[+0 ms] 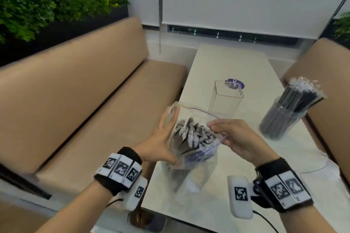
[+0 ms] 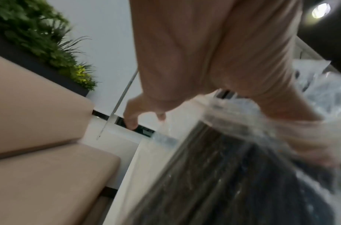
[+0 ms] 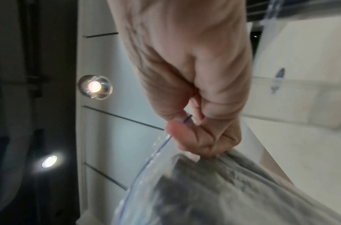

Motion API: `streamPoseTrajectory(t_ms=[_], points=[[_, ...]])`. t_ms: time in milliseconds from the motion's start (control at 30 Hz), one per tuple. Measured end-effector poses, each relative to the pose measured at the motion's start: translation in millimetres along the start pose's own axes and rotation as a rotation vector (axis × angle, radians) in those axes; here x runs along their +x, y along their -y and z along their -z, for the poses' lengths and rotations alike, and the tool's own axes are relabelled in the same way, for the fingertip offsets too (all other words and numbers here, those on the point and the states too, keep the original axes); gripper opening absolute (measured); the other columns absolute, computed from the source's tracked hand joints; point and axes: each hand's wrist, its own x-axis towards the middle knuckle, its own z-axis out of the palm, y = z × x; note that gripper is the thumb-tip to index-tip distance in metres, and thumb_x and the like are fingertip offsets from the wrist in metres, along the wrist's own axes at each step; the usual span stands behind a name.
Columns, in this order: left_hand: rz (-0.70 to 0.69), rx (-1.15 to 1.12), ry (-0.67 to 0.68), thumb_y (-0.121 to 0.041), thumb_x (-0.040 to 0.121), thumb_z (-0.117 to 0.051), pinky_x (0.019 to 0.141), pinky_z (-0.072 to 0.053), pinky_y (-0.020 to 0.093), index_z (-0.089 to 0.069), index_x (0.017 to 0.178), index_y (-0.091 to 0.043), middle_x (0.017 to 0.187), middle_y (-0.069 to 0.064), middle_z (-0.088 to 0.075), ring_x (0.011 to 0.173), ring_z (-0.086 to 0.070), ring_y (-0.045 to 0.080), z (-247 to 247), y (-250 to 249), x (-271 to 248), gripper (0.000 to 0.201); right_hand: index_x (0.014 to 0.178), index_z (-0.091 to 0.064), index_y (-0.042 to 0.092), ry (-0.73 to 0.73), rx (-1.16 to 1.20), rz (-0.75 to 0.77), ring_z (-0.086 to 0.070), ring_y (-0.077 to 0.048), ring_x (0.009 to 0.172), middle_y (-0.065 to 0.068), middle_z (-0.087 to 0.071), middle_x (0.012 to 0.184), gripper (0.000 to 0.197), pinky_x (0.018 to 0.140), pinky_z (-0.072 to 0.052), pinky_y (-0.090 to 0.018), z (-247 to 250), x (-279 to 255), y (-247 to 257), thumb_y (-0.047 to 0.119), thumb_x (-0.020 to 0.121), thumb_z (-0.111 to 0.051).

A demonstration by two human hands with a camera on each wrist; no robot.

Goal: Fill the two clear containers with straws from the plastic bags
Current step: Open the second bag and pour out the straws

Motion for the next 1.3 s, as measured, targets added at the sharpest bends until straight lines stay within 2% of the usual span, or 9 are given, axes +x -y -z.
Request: streamPoseTrajectory(t_ms=[200, 333, 500, 567, 700, 867, 1067, 1200, 1300], points=[[0.016, -0.309, -0.226, -0.027, 0.045, -0.094, 0.106, -0.045, 0.044, -0.039, 0.132, -0.054, 0.131, -0.013, -0.057, 0.122, -0.056, 0.010, -37, 0, 17, 0.106, 0.117, -0.065, -0.009, -0.035, 0.139, -0.090, -0.072, -0.031, 0.096, -0.024, -0.073, 0.110, 0.028, 0.082, -0.060, -0.037, 0, 10, -29, 0.006, 0.095, -0.057], [-0.004, -0.366, -0.481, -0.024, 0.052, -0.093, 0.102, -0.049, 0.041, -0.045, 0.120, -0.045, 0.125, -0.011, -0.058, 0.117, -0.058, 0.009, -43, 1, 16, 0.086, 0.126, -0.061, 0.034, 0.098, -0.104, 0.022, -0.070, -0.015, 0.106, 0.011, -0.071, 0.120, 0.036, 0.085, -0.057, -0.036, 21, -25, -29, 0.046, 0.092, -0.056], [-0.028, -0.509, -0.593, -0.015, 0.057, -0.092, 0.104, -0.039, 0.011, -0.031, 0.136, -0.040, 0.134, -0.008, -0.036, 0.126, -0.042, -0.006, -56, -31, 20, 0.103, 0.125, -0.061, 0.022, 0.030, -0.180, 0.356, -0.068, -0.020, 0.108, 0.000, -0.073, 0.116, 0.050, 0.085, -0.057, -0.035, -5, -35, -35, 0.002, 0.078, -0.060], [0.024, -0.453, -0.499, -0.014, 0.060, -0.091, 0.097, -0.030, -0.003, -0.015, 0.144, -0.042, 0.128, -0.005, -0.026, 0.121, -0.034, -0.014, -59, -33, 14, 0.116, 0.115, -0.064, 0.023, -0.160, -0.144, 0.409, -0.068, -0.019, 0.105, 0.001, -0.073, 0.109, 0.056, 0.087, -0.058, -0.039, -7, -27, -33, 0.003, 0.064, -0.050], [0.089, -0.437, -0.028, -0.029, 0.071, -0.085, 0.107, -0.018, 0.014, 0.020, 0.146, -0.046, 0.132, -0.018, -0.011, 0.129, -0.014, -0.007, -67, -22, -8, 0.130, 0.104, -0.069, 0.021, -0.260, 0.009, 0.354, -0.068, -0.024, 0.106, -0.004, -0.073, 0.105, 0.047, 0.089, -0.057, -0.042, -6, -16, -39, -0.005, 0.073, -0.045], [0.010, -0.610, -0.064, -0.026, 0.090, -0.063, 0.109, -0.037, 0.019, -0.047, 0.138, -0.040, 0.142, -0.021, -0.045, 0.133, -0.041, -0.006, -45, -5, -21, 0.053, 0.109, -0.066, 0.027, -0.218, 0.054, 0.325, -0.074, -0.017, 0.091, 0.007, -0.078, 0.094, 0.025, 0.073, -0.060, -0.026, -1, -18, -58, 0.010, 0.100, -0.050], [-0.061, -0.290, 0.027, -0.021, 0.052, -0.095, 0.111, -0.023, 0.006, -0.013, 0.150, -0.044, 0.148, -0.018, -0.025, 0.138, -0.022, -0.011, -27, 0, 8, 0.129, 0.137, -0.053, 0.018, 0.139, -0.083, 0.191, -0.068, -0.015, 0.112, -0.006, -0.066, 0.132, 0.057, 0.099, -0.054, -0.032, -11, -20, -55, 0.049, 0.090, -0.057], [-0.007, -0.448, -0.033, -0.018, 0.052, -0.094, 0.107, -0.045, 0.028, -0.047, 0.129, -0.028, 0.123, -0.015, -0.064, 0.118, -0.058, -0.002, -33, -10, 21, 0.091, 0.116, -0.061, 0.032, 0.015, -0.172, 0.157, -0.066, -0.004, 0.104, 0.006, -0.065, 0.126, 0.060, 0.089, -0.056, -0.024, -2, -14, -31, 0.076, 0.076, -0.056], [-0.018, -0.519, -0.256, -0.011, 0.059, -0.091, 0.090, -0.052, 0.019, -0.063, 0.106, -0.028, 0.103, -0.016, -0.074, 0.103, -0.066, -0.003, -29, -15, 25, 0.057, 0.105, -0.065, 0.027, -0.062, 0.030, 0.163, -0.069, 0.004, 0.077, 0.014, -0.073, 0.098, 0.029, 0.058, -0.055, -0.011, 18, -14, -8, 0.041, 0.103, -0.040]])
